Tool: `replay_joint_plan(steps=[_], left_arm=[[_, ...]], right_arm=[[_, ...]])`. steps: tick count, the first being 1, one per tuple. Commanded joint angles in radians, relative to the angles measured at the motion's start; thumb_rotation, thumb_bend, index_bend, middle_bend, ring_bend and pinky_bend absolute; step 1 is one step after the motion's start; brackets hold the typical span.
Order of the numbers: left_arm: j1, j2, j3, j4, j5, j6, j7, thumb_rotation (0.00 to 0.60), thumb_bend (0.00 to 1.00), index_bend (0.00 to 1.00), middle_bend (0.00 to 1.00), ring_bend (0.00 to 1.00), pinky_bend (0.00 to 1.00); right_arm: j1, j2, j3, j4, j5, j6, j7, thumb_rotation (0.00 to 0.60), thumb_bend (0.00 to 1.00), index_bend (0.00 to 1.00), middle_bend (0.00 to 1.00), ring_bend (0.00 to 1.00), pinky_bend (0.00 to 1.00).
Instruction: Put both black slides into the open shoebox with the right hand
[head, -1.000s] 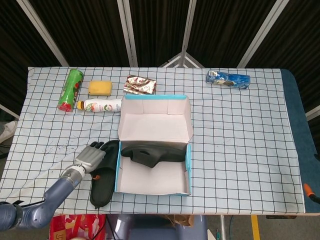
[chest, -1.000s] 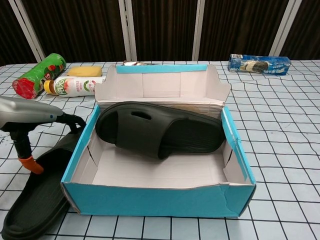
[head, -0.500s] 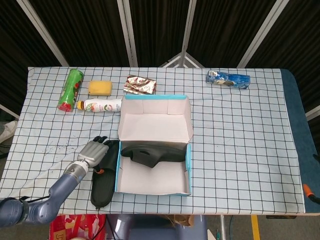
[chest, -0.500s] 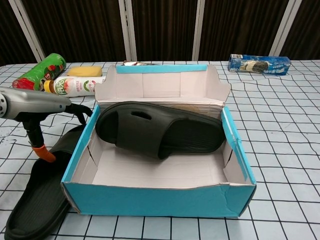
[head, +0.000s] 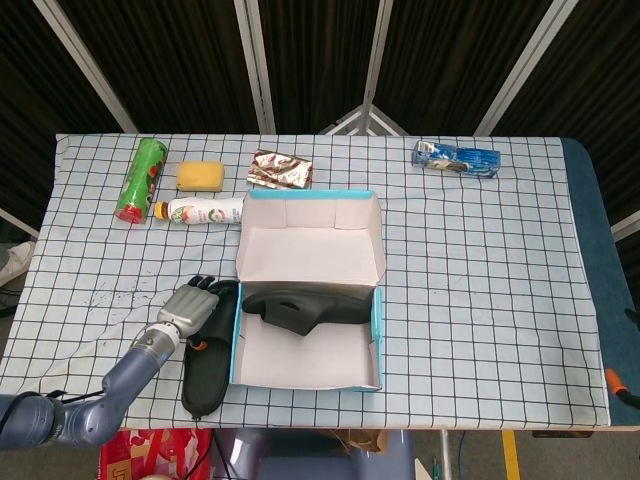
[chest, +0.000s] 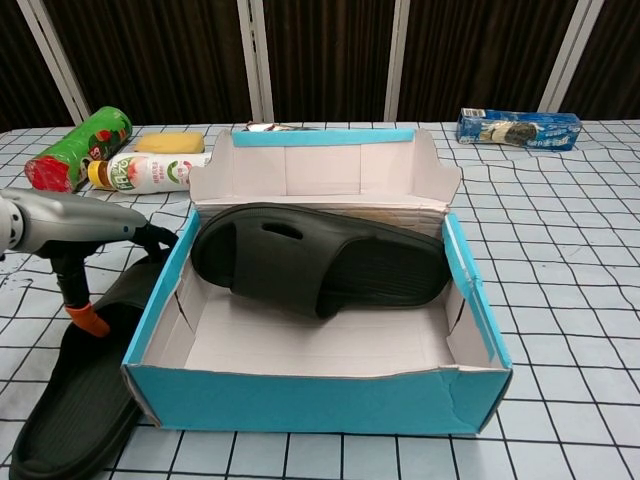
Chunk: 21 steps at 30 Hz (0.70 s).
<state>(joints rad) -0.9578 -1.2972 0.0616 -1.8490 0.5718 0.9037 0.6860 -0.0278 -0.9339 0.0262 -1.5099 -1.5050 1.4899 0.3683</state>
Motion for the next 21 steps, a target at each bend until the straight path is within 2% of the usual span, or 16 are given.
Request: replay_joint_plan(steps=[1,9,17,21], left_arm=[[-0.004,-0.006,0.007,0.008,0.006,0.005,0.009,0.600,0.23,0.14,0.23,0.00,0.06],[-0.009,-0.024,0.020,0.025,0.028,0.025,0.028,0.600,0.24,0.21,0.26,0.00,0.06],[-0.015,-0.036,0.035,0.041,0.022,0.042,0.056,0.600,0.25,0.37,0.40,0.00,0.06],[-0.014,-0.015,0.034,0.029,0.057,0.079,0.070,0.600,0.28,0.43,0.45,0.00,0.06]], right_arm=[[0.000,0.000,0.000,0.000,0.000,-0.001,0.000,0.600,0.35,0.10,0.07,0.05,0.00],[0.003,0.000,-0.001,-0.001,0.001,-0.005,-0.001,0.600,0.35,0.10,0.07,0.05,0.00],[0.004,0.002,-0.002,-0.001,0.002,-0.012,0.001,0.600,0.35,0.10,0.07,0.05,0.00],[0.005,0.003,-0.002,-0.003,0.002,-0.012,0.001,0.600,0.35,0.10,0.07,0.05,0.00]])
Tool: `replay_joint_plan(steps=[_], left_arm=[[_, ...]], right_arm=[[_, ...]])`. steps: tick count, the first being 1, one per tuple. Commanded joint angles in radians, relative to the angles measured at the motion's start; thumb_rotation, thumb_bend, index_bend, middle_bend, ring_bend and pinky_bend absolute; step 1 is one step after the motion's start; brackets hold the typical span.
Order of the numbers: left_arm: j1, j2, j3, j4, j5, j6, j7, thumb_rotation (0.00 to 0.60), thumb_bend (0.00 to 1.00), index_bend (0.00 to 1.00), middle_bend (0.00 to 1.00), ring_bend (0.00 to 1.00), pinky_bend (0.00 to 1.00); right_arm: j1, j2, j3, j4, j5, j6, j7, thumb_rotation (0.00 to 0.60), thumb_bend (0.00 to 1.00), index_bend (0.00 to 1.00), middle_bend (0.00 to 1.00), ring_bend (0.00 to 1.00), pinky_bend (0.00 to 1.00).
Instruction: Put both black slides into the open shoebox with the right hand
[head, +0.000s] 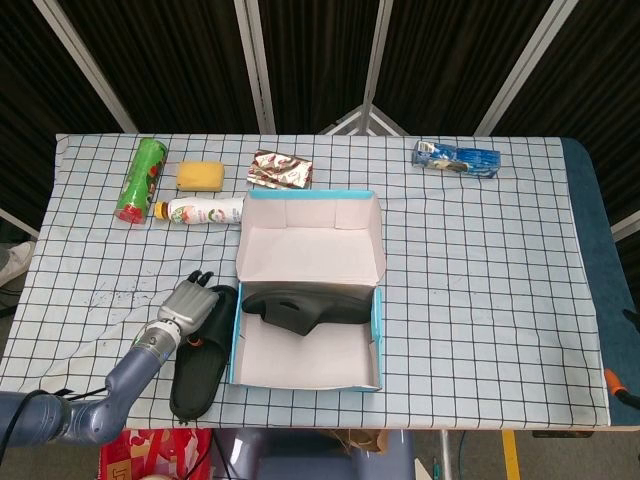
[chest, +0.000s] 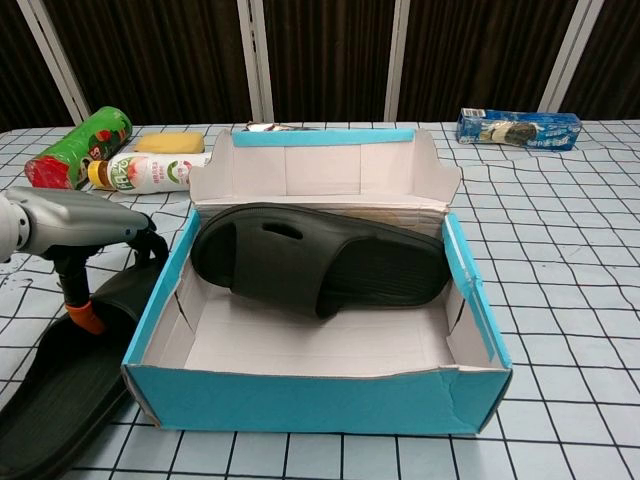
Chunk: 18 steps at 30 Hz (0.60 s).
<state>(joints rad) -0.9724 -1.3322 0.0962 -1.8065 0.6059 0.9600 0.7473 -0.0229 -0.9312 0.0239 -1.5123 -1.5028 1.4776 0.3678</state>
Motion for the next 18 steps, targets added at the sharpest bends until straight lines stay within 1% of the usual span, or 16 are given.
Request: replay_joint_plan(steps=[1,7,11,14,16,18], left_arm=[[0.001,0.028,0.000,-0.019,0.029,0.029,0.012,0.600,0.29,0.44,0.46,0.00,0.06],[0.006,0.126,0.010,-0.098,0.093,0.072,0.032,0.600,0.32,0.46,0.46,0.00,0.06],[0.021,0.242,0.018,-0.194,0.178,0.101,0.020,0.600,0.34,0.46,0.45,0.00,0.06],[0.034,0.336,0.027,-0.225,0.322,0.157,0.048,0.600,0.35,0.46,0.45,0.00,0.06],[0.045,0.378,0.023,-0.211,0.455,0.208,0.064,0.600,0.35,0.46,0.45,0.00,0.06],[0.055,0.404,0.006,-0.173,0.603,0.280,0.083,0.600,0.34,0.47,0.46,0.00,0.07]], right_arm=[[0.000,0.000,0.000,0.000,0.000,0.000,0.001,0.600,0.35,0.10,0.07,0.05,0.00],[-0.001,0.002,0.000,-0.002,-0.002,0.005,0.006,0.600,0.35,0.10,0.07,0.05,0.00],[-0.005,0.005,-0.001,-0.003,-0.005,0.013,0.012,0.600,0.35,0.11,0.07,0.05,0.00],[-0.009,0.007,-0.002,-0.006,-0.011,0.023,0.016,0.600,0.35,0.10,0.07,0.05,0.00],[-0.011,0.009,-0.003,-0.007,-0.015,0.027,0.018,0.600,0.35,0.10,0.07,0.05,0.00],[-0.012,0.010,-0.004,-0.009,-0.017,0.030,0.020,0.600,0.35,0.10,0.07,0.05,0.00]])
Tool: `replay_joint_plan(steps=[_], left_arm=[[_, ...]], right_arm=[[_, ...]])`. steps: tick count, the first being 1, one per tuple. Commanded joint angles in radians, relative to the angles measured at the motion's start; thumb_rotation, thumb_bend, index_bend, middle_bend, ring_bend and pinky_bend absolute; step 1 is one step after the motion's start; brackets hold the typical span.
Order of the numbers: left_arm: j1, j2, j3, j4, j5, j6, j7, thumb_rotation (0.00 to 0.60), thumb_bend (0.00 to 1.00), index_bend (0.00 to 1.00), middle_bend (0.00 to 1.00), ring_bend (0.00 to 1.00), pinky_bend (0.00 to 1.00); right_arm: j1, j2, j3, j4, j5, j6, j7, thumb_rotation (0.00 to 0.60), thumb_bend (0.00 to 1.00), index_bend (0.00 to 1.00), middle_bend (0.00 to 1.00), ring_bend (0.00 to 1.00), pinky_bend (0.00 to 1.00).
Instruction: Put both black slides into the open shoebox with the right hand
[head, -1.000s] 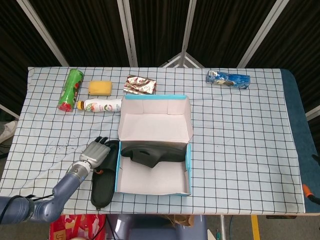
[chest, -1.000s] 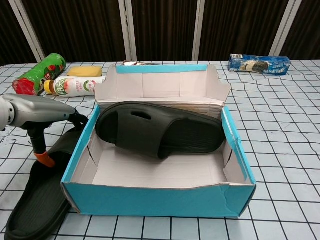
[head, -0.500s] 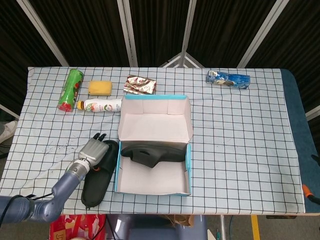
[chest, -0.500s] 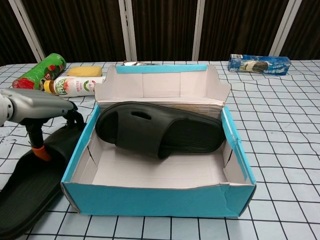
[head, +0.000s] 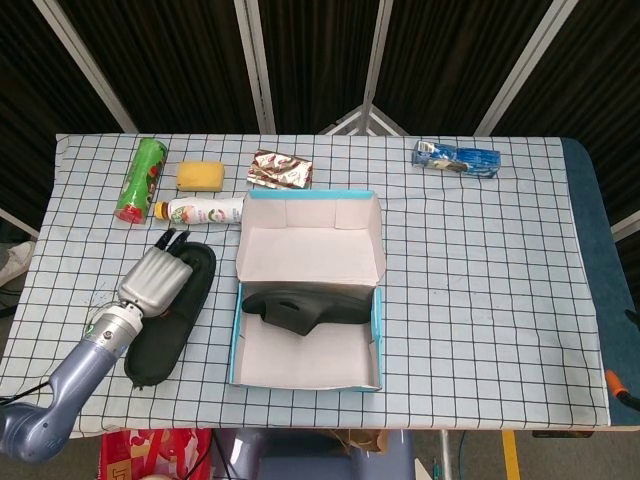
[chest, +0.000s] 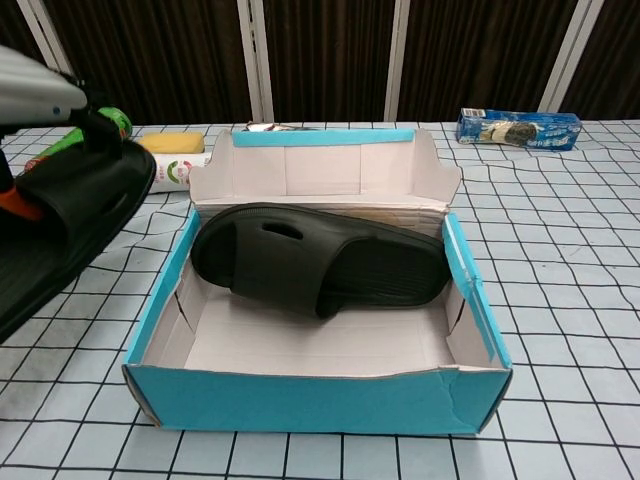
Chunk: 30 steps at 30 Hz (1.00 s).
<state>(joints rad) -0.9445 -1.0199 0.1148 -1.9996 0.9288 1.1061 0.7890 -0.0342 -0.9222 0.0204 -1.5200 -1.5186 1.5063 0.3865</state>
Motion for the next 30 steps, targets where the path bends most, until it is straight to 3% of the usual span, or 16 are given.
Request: replay_joint_plan(steps=[1,7,15,23,30], left_arm=[[0.029,0.100,-0.022,0.045,0.355,0.166,0.049,0.600,0.34,0.48,0.46,0.00,0.07],[-0.010,0.108,-0.096,0.137,0.646,0.225,0.092,0.600,0.35,0.48,0.45,0.00,0.07],[-0.145,-0.011,-0.193,0.188,0.845,0.082,0.212,0.600,0.35,0.49,0.46,0.00,0.07],[-0.238,-0.144,-0.244,0.162,0.860,-0.119,0.298,0.600,0.35,0.49,0.46,0.00,0.07],[-0.224,-0.236,-0.253,0.113,0.752,-0.185,0.338,0.600,0.35,0.48,0.46,0.01,0.07]], right_arm=[[-0.001,0.001,-0.001,-0.001,-0.001,0.002,0.002,0.600,0.35,0.10,0.07,0.05,0.00],[-0.003,0.002,-0.001,-0.002,-0.007,0.010,0.004,0.600,0.35,0.10,0.07,0.05,0.00],[-0.004,0.003,-0.001,0.002,-0.005,0.011,0.009,0.600,0.35,0.11,0.07,0.05,0.00],[-0.003,0.001,0.001,0.011,0.000,0.006,0.021,0.600,0.35,0.10,0.07,0.05,0.00],[-0.005,0.001,0.001,0.015,0.001,0.010,0.029,0.600,0.35,0.10,0.07,0.05,0.00]])
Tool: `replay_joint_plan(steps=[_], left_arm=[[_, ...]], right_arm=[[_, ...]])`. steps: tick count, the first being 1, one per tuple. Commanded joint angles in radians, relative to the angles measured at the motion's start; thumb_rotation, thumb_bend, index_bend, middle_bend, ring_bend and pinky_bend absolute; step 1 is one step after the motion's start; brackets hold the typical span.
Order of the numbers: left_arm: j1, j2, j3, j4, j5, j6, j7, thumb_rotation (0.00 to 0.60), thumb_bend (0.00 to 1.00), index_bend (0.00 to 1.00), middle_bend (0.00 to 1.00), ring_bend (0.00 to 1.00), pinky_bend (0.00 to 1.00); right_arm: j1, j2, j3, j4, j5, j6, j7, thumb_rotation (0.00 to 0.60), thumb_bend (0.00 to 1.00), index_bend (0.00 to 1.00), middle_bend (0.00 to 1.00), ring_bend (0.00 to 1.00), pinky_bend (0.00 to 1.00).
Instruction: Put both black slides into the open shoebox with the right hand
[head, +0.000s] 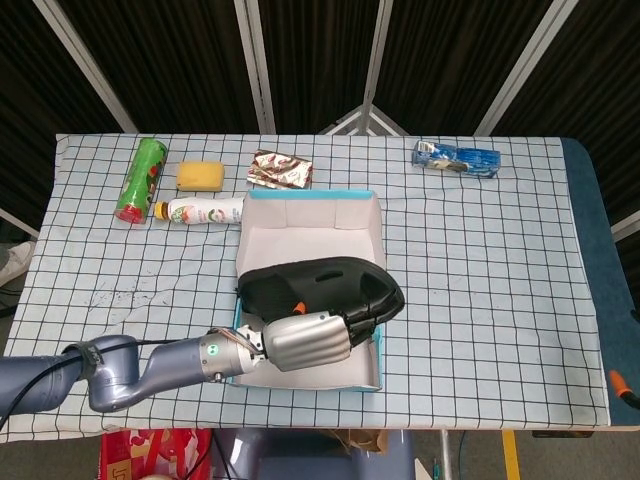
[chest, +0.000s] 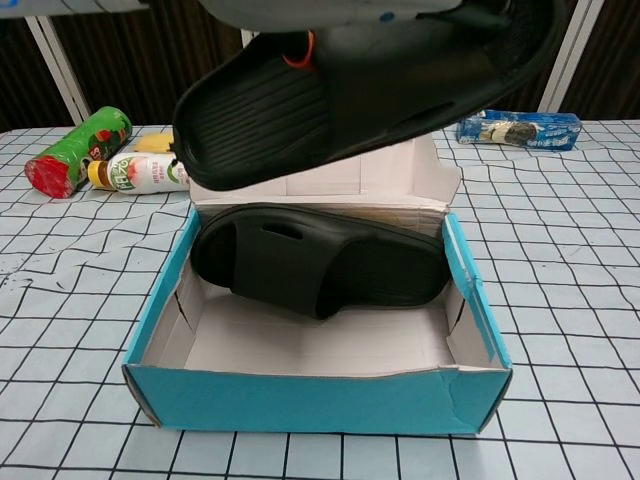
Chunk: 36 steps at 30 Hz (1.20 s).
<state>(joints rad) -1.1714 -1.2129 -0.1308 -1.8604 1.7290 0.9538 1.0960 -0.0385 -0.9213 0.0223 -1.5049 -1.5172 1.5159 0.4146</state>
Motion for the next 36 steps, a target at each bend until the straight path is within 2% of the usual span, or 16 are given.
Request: replay_joint_plan(steps=[1,8,15,36], left_arm=[[0.003,-0.057,-0.011,-0.031,-0.062,-0.045,0.054,0.600,0.35,0.48,0.46,0.01,0.07],[-0.002,-0.095,-0.011,-0.068,-0.159,-0.134,0.177,0.600,0.35,0.48,0.46,0.00,0.07],[-0.012,-0.134,0.002,-0.046,-0.167,-0.168,0.216,0.600,0.35,0.48,0.46,0.01,0.07],[0.004,-0.260,0.086,0.076,-0.081,-0.199,0.119,0.600,0.35,0.48,0.45,0.00,0.07]], right_arm=[[0.000,0.000,0.000,0.001,0.000,-0.001,0.001,0.600,0.35,0.11,0.07,0.05,0.00],[0.001,0.000,0.000,-0.001,0.002,-0.003,-0.001,0.600,0.35,0.10,0.07,0.05,0.00],[-0.001,0.001,0.000,0.001,0.002,-0.001,0.005,0.600,0.35,0.10,0.07,0.05,0.00],[-0.002,0.003,0.002,0.003,0.011,-0.006,0.011,0.600,0.35,0.10,0.07,0.05,0.00]])
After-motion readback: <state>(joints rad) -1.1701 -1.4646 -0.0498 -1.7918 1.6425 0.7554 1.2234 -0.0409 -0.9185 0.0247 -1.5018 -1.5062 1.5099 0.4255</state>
